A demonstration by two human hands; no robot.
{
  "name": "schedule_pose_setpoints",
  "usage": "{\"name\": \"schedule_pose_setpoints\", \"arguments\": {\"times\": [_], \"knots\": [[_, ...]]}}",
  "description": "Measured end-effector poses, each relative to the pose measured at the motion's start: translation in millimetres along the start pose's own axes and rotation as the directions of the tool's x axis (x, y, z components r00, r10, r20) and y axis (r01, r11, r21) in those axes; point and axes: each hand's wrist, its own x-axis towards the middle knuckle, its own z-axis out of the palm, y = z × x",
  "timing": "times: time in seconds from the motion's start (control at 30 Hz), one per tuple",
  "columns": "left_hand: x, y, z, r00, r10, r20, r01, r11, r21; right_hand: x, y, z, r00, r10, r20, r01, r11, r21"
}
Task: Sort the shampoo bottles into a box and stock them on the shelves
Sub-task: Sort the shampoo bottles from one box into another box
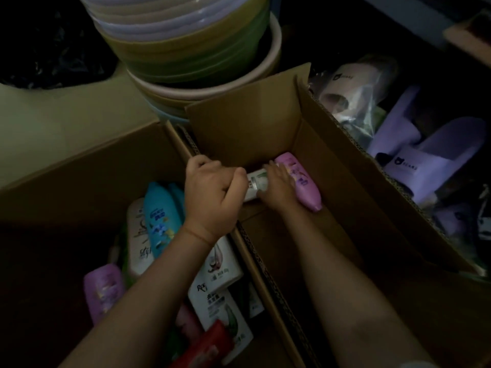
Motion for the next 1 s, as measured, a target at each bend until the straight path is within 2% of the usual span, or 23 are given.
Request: {"name": "schedule_pose_setpoints", "arguments": {"times": [0.07, 0.2, 0.3, 0.43, 0.53, 0.6, 0.7, 0.77, 0.87, 0.9, 0.93, 0.97, 1.0], "knots": [[-0.7, -2.6, 2.5, 1.0, 0.008, -0.024, -0.008, 1.0, -0.023, 11.7, 3.2, 13.2, 0.991, -0.054, 0.119, 0.079, 0.973, -0.218], [-4.5, -9.2, 2.7, 0.999, 0.014, -0.042, -0.015, 1.0, -0.015, 12.4, 0.5, 27.9, 0.994, -0.08, 0.071, 0.105, 0.867, -0.488], [-4.7, -11.2, 4.7, 0.999, 0.028, -0.047, -0.027, 1.0, 0.014, -1.2, 10.0, 43.1, 0.994, 0.006, 0.112, 0.055, 0.845, -0.531], [-1.1, -8.3, 11.3, 0.997, 0.039, -0.07, -0.039, 0.999, 0.008, -26.5, 26.5, 54.8, 0.978, 0.077, 0.194, -0.023, 0.963, -0.267], [1.9, -5.3, 13.3, 0.997, 0.035, -0.073, -0.035, 0.999, 0.0, -25.0, 32.8, 54.6, 0.955, 0.143, 0.262, -0.173, 0.98, 0.096], [2.7, -4.2, 12.9, 0.995, 0.06, -0.08, -0.06, 0.998, 0.007, -12.5, 52.1, 62.7, 0.968, 0.109, 0.226, -0.19, 0.907, 0.376], [5.1, -0.3, 11.1, 0.998, 0.052, -0.033, -0.051, 0.998, 0.03, -41.7, -5.7, -18.5, 0.976, 0.171, 0.135, -0.217, 0.732, 0.646], [5.0, 3.3, 5.6, 0.999, 0.0, 0.042, -0.002, 0.999, 0.054, -64.9, -42.3, -70.2, 0.965, 0.196, 0.175, -0.262, 0.669, 0.695], [5.8, 12.5, -10.0, 0.978, -0.178, 0.108, 0.178, 0.984, 0.013, -96.9, -73.7, -123.4, 0.981, 0.144, 0.13, -0.193, 0.654, 0.732], [6.9, 15.8, -17.2, 0.952, -0.27, 0.146, 0.284, 0.955, -0.082, -108.7, -85.7, -136.6, 0.987, 0.122, 0.105, -0.159, 0.652, 0.741], [8.6, 19.2, -26.5, 0.91, -0.374, 0.181, 0.409, 0.882, -0.234, -121.3, -98.4, -147.7, 0.993, 0.084, 0.086, -0.12, 0.661, 0.741], [9.3, 21.4, -38.1, 0.852, -0.485, 0.198, 0.52, 0.74, -0.427, -133.7, -111.9, -155.6, 0.996, 0.036, 0.076, -0.08, 0.674, 0.734], [7.7, 21.5, -51.0, 0.782, -0.592, 0.192, 0.572, 0.562, -0.597, -145.3, -125.5, -159.9, 0.997, -0.017, 0.077, -0.045, 0.688, 0.724]]}}
